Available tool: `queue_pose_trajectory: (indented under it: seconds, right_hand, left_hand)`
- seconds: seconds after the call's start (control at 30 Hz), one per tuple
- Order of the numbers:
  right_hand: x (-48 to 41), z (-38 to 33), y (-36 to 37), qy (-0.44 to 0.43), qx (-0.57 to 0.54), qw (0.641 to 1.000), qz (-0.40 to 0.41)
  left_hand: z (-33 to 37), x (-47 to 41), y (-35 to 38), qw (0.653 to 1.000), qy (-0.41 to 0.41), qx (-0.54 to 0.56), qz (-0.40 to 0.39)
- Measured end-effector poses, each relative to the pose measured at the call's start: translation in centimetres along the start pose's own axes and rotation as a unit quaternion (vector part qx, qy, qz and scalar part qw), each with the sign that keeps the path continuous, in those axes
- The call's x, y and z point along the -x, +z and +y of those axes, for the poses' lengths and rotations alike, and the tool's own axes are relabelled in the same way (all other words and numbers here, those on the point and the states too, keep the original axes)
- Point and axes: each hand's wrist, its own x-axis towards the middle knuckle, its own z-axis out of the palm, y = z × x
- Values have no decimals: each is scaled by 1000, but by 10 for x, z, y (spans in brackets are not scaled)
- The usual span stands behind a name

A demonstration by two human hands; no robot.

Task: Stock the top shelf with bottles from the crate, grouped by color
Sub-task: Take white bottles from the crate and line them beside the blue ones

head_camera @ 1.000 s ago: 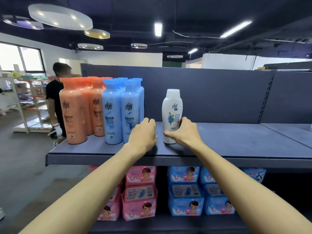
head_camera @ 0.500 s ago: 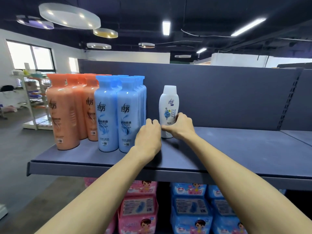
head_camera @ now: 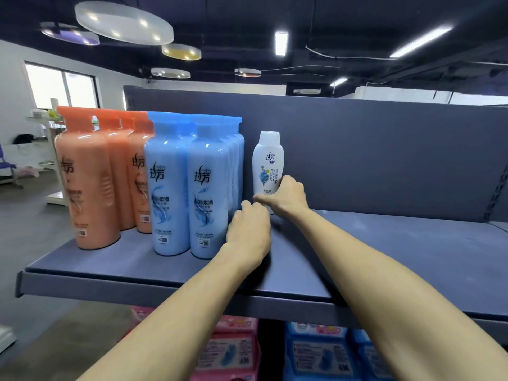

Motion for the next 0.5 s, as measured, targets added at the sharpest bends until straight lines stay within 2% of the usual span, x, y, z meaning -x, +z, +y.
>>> queue_pose_trajectory:
  seconds: [0.5]
  right_hand:
    - [-13, 1, 10, -13, 18, 999, 28]
  left_hand:
    - [3, -4, 8, 999, -9, 19, -28]
